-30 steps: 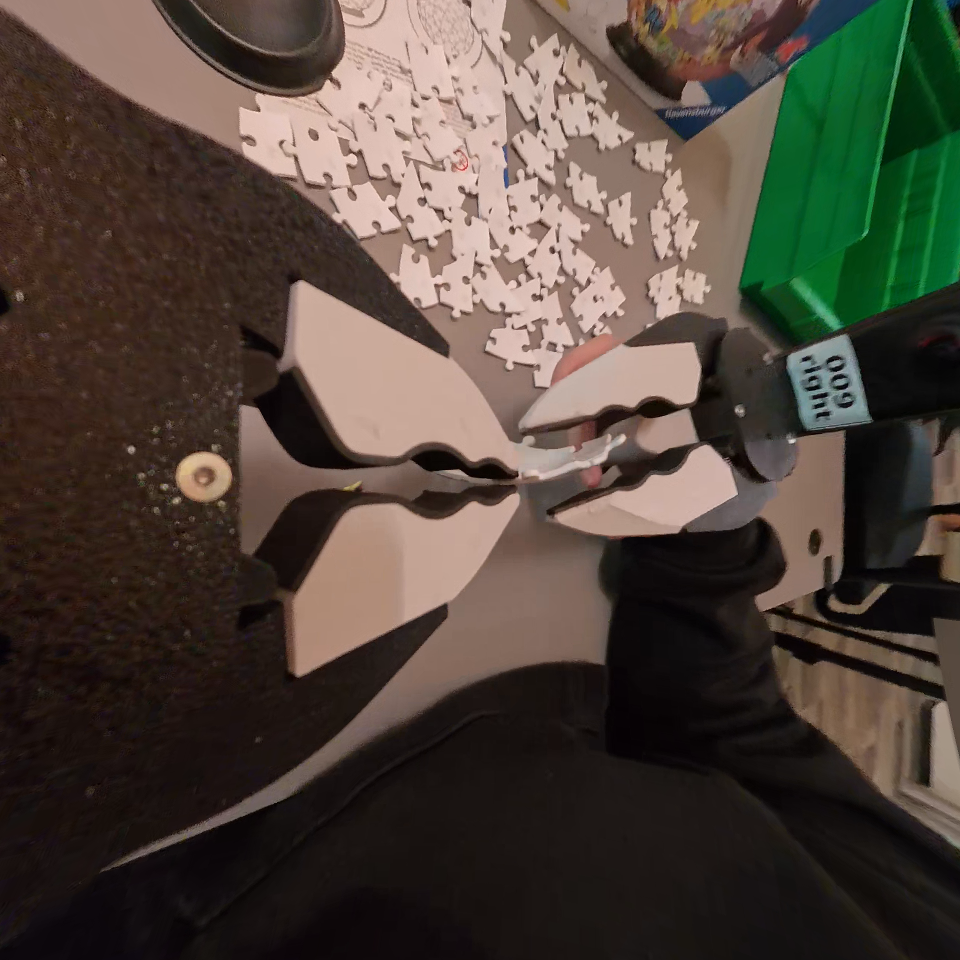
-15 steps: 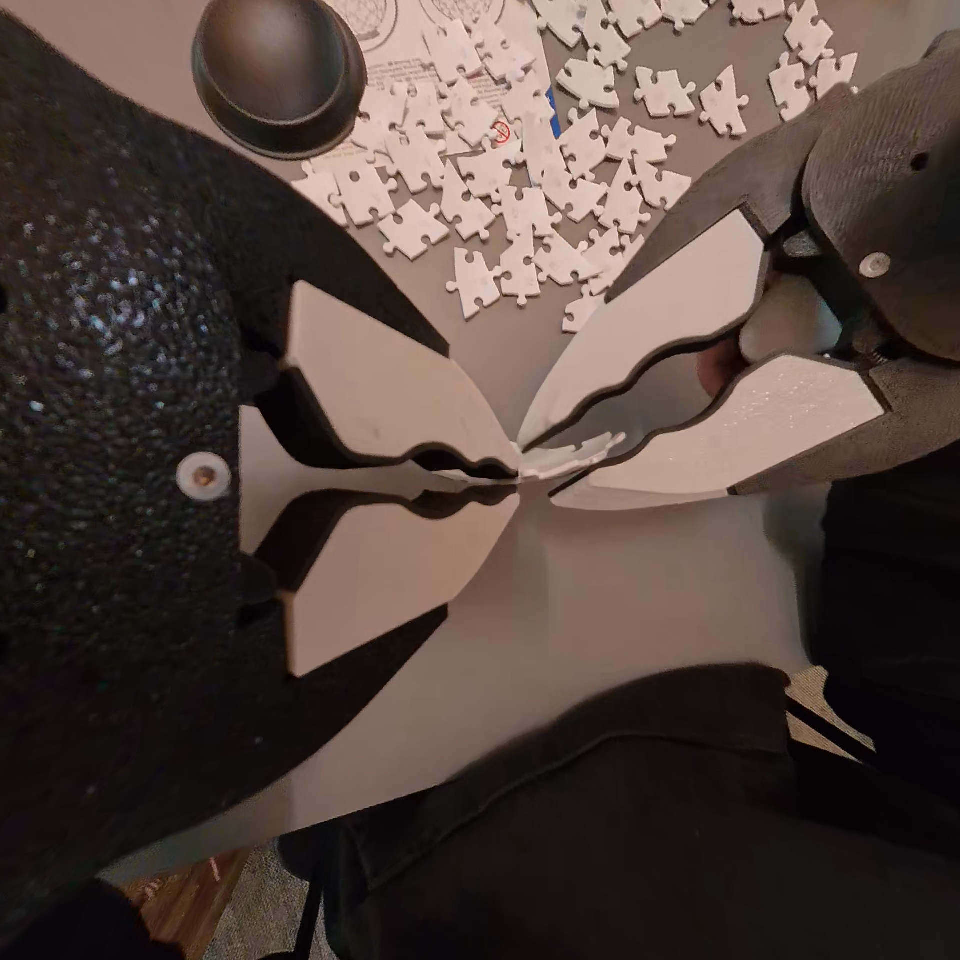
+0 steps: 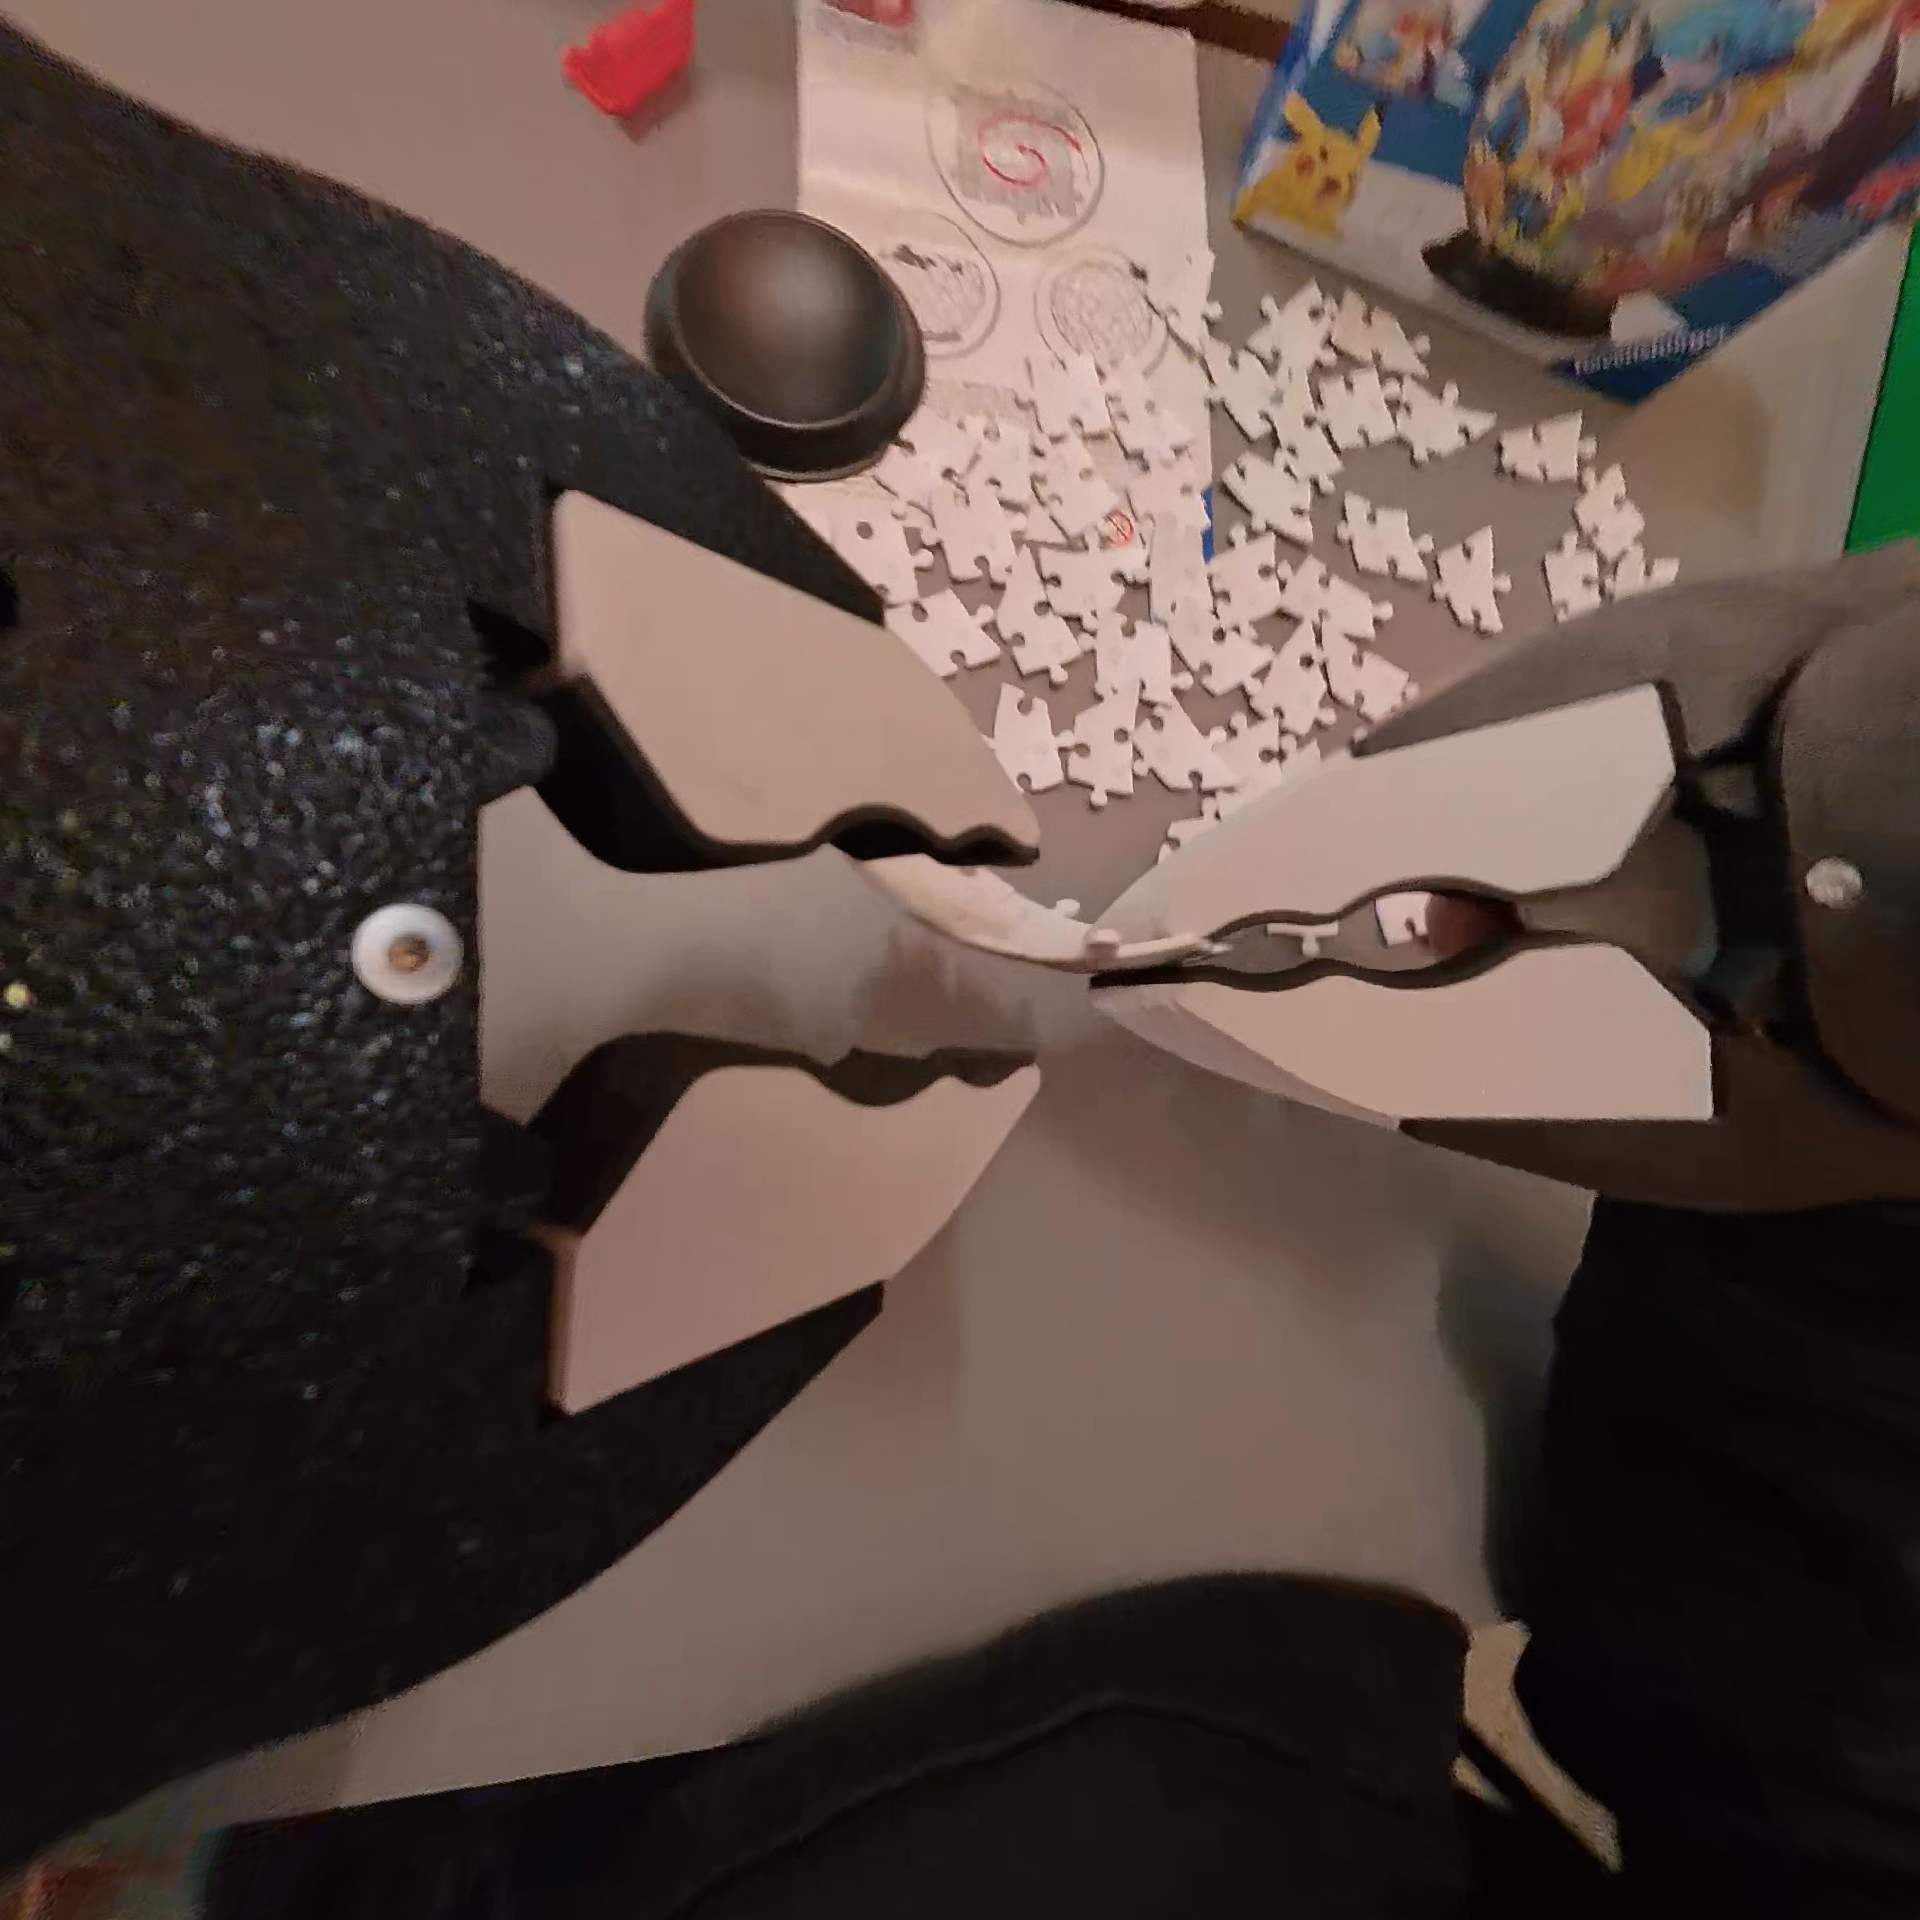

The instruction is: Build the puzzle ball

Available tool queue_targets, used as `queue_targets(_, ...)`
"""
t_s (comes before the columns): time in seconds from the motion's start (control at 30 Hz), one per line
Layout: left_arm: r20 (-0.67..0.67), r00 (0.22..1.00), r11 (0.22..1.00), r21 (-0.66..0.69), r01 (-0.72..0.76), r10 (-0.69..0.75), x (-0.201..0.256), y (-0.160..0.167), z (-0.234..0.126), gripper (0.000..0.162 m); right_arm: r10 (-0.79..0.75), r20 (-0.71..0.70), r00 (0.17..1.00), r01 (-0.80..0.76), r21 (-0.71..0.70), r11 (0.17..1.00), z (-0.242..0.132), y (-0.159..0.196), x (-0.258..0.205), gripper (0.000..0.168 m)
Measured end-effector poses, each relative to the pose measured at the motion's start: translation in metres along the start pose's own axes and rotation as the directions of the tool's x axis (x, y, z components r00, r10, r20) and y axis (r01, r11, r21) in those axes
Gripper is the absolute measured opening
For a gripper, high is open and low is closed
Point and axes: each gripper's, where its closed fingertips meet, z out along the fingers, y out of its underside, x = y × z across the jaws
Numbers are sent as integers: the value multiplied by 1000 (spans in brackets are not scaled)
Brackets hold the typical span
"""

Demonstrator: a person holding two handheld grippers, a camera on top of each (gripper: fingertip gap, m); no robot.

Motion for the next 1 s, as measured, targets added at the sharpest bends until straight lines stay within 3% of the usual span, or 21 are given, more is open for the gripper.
queue_targets(0.1, 97, 995, 999, -7, 33, -32, 5, 18, -9, 38, -56, -90, 994, 52, -47, 998, -1, 10, 5, 3)
queue_targets(0.2, 102, 991, 994, -60, 93, -86, 27, 49, 0, 34, -124, -169, 978, 110, -91, 990, 0, 21, 9, 2)
queue_targets(0.37, 79, 975, 960, -172, 220, -209, 60, 95, 38, 39, -65, -134, 989, 52, -98, 994, 9, 32, 2, 2)
queue_targets(0.8, 8, 989, 966, -214, 144, -145, 64, 95, 59, 28, 151, 57, 987, -156, 78, 985, -6, 26, -9, 2)
queue_targets(1.0, 7, 996, 971, -221, 92, -93, 60, 92, 60, 35, 396, 331, 857, -447, 91, 890, -21, 7, -7, 3)
